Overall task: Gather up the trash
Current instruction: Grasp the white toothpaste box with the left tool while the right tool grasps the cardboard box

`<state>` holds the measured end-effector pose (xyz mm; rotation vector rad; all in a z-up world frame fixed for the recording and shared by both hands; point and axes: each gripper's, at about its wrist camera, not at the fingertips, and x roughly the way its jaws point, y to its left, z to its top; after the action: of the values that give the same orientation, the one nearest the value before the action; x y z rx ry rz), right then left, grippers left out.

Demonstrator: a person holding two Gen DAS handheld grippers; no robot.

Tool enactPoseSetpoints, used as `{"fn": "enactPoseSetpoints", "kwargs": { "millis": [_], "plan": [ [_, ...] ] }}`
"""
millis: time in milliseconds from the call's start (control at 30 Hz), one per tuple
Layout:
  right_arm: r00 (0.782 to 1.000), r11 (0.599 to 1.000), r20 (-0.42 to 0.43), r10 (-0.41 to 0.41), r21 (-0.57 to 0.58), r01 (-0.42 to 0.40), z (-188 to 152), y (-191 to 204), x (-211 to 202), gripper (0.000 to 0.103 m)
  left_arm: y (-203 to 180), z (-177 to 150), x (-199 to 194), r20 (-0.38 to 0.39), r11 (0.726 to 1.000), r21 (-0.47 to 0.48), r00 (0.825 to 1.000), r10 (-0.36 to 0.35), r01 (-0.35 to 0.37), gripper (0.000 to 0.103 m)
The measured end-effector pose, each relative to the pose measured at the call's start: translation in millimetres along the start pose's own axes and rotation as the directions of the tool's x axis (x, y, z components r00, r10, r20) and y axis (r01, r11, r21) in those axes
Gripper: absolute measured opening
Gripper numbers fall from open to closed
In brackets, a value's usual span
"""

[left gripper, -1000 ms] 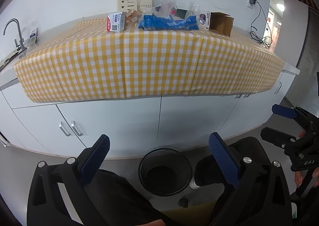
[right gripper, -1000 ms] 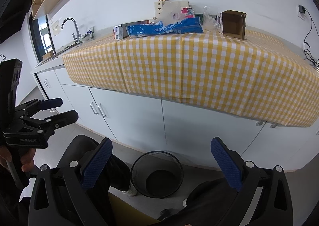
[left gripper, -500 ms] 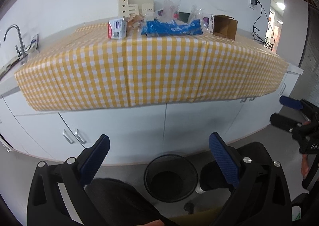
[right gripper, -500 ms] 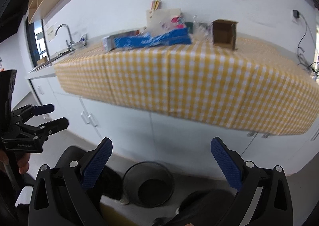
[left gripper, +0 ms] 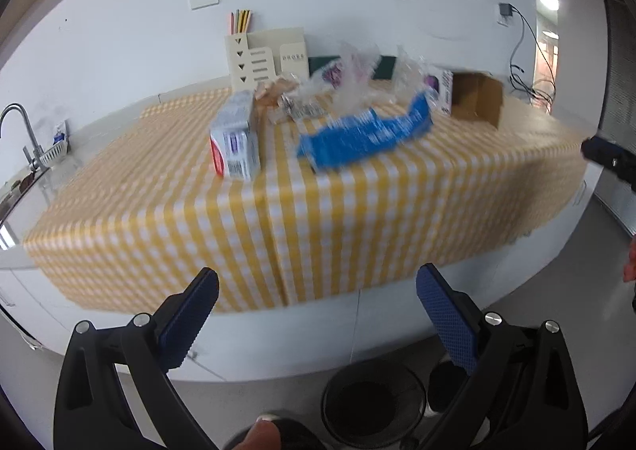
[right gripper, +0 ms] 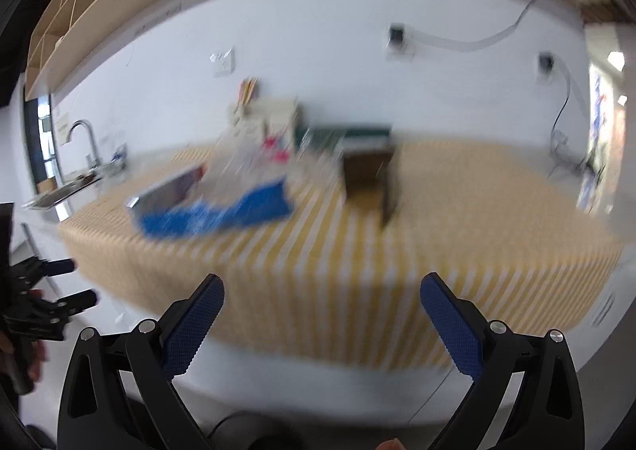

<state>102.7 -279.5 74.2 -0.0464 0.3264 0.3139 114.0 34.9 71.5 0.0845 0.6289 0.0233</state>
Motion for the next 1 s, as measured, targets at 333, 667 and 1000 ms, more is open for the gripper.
{"fn": "enactPoseSetpoints", "kwargs": {
  "millis": [333, 667, 1000],
  "plan": [
    [0.995, 0.996, -0.042, -0.089, -0.035, 0.088, 50.7, -34.7, 85.2, 0.1, 53.8, 90.3, 55.3, 0.006, 0.998, -0.051, 0.999, 0.048, -0.047, 0.099],
    [0.991, 0.995, -0.114, -0.075, 0.061, 0.082, 67.6, -67.9, 158.1, 0.1, 86.4, 119.9, 132.3, -0.096, 0.993, -0.072, 0.992, 0.085, -0.092, 0.099],
    [0.97, 0.986, -0.228, -0.089, 0.121, 0.118, 67.0, -86.0, 207.4, 0.034, 93.9, 122.8, 154.8, -0.144, 0.99, -0.105, 0.986, 0.082, -0.097, 0.04]
  ]
}}
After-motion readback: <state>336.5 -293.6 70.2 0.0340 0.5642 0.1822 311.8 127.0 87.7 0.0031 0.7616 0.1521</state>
